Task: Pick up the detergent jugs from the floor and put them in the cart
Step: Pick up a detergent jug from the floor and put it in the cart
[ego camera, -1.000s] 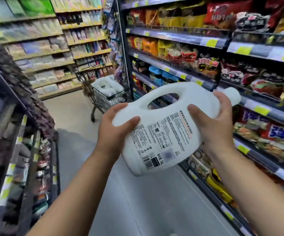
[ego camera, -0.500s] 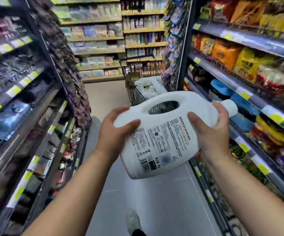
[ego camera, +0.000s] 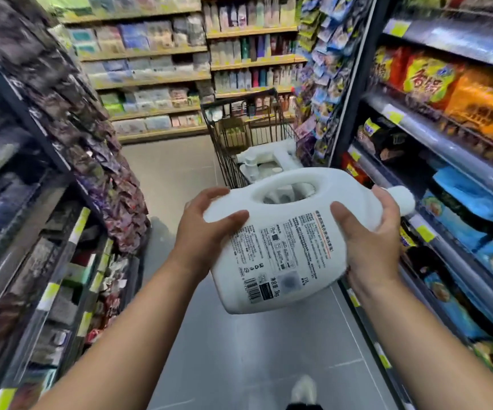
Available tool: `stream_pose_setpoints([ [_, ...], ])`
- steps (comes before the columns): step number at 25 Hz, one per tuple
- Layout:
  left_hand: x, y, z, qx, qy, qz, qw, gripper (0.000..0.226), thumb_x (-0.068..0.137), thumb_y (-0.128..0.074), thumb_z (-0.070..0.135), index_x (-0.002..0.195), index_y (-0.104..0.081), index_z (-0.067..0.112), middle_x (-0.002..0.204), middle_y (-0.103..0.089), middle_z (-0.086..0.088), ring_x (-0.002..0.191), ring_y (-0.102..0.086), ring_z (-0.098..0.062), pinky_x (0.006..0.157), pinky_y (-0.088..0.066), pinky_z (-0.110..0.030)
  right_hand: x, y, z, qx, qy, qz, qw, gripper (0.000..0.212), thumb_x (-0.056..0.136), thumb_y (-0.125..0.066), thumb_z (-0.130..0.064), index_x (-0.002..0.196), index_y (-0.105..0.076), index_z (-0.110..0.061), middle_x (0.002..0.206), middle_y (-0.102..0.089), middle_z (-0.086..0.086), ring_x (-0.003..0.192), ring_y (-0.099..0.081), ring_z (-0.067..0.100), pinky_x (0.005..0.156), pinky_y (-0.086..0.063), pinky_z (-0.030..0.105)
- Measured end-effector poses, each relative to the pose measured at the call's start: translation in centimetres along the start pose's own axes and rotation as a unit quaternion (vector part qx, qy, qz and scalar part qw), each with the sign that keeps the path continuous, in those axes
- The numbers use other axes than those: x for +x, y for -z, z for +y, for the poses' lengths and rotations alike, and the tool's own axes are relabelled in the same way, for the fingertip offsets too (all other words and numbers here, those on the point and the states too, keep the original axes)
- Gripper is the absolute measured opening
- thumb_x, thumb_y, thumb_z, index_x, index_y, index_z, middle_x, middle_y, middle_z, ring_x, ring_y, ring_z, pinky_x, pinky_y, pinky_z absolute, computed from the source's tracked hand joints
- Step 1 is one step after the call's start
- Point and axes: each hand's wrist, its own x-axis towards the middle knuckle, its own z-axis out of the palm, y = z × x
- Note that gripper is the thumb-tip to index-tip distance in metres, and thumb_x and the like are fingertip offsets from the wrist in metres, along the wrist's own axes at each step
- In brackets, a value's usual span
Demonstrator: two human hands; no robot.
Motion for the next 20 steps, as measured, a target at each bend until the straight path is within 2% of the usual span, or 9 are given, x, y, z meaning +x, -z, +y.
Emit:
stream_pose_setpoints([
  [5, 14.4, -1.8, -2.9, 0.002, 0.014, 0.013, 1.0, 0.055, 0.053, -0.087, 0.039, 0.104, -0.067, 0.04, 0.13, -0.053, -0.011, 0.112, -0.059, -0.037, 0.089, -0.054, -0.056, 12.5, -7.2, 4.6, 0.005, 0.001, -0.008, 1.0, 0.071, 0.066, -0.084, -0.033, 0.127, -0.049, -0.04, 0.124, -0.06, -0.006, 0.111, -0.062, 0.013, 0.097, -0.051, 0.046],
  [9, 24.9, -3.8, -4.4, 0.025, 0.035, 0.012, 0.999, 0.056, 0.054, -0.087, 0.04, 0.105, -0.066, 0.041, 0.129, -0.053, -0.011, 0.108, -0.061, -0.038, 0.084, -0.056, -0.056, 22.3, -11.6, 8.2, 0.008, -0.029, -0.02, 0.999, 0.069, 0.067, -0.085, -0.033, 0.123, -0.048, -0.047, 0.126, -0.058, -0.005, 0.11, -0.06, 0.011, 0.096, -0.052, 0.044],
  [12, 32.3, -5.3, -5.2, 0.035, 0.062, 0.013, 0.997, 0.054, 0.053, -0.085, 0.041, 0.104, -0.066, 0.043, 0.129, -0.053, -0.01, 0.107, -0.062, -0.038, 0.081, -0.057, -0.054, 28.6, -14.6, 10.3, 0.001, -0.045, -0.015, 0.999, 0.069, 0.073, -0.083, -0.025, 0.129, -0.046, -0.041, 0.13, -0.056, -0.001, 0.111, -0.059, 0.008, 0.096, -0.051, 0.038],
  [14, 36.9, -6.5, -5.8, 0.042, 0.077, 0.006, 0.996, 0.054, 0.053, -0.084, 0.042, 0.104, -0.066, 0.043, 0.129, -0.053, -0.009, 0.109, -0.061, -0.037, 0.083, -0.056, -0.054, 32.3, -16.3, 11.4, -0.007, -0.053, 0.001, 0.999, 0.07, 0.073, -0.084, -0.024, 0.13, -0.045, -0.039, 0.13, -0.057, -0.001, 0.112, -0.059, 0.009, 0.098, -0.051, 0.04],
  [18, 45.5, -8.4, -7.6, 0.057, 0.095, -0.035, 0.993, 0.049, 0.055, -0.085, 0.037, 0.1, -0.067, 0.042, 0.127, -0.054, -0.01, 0.107, -0.062, -0.036, 0.085, -0.056, -0.053, 38.5, -19.1, 15.4, -0.025, -0.071, 0.053, 0.996, 0.066, 0.061, -0.085, -0.041, 0.114, -0.05, -0.054, 0.125, -0.061, -0.002, 0.111, -0.062, 0.014, 0.097, -0.051, 0.046],
  [20, 50.6, -9.0, -9.2, 0.058, 0.108, -0.065, 0.99, 0.045, 0.06, -0.086, 0.028, 0.101, -0.068, 0.037, 0.122, -0.058, -0.01, 0.103, -0.065, -0.036, 0.082, -0.058, -0.052, 41.4, -21.1, 17.9, -0.032, -0.081, 0.092, 0.992, 0.063, 0.06, -0.084, -0.042, 0.11, -0.049, -0.057, 0.125, -0.061, -0.002, 0.11, -0.062, 0.015, 0.097, -0.051, 0.045],
])
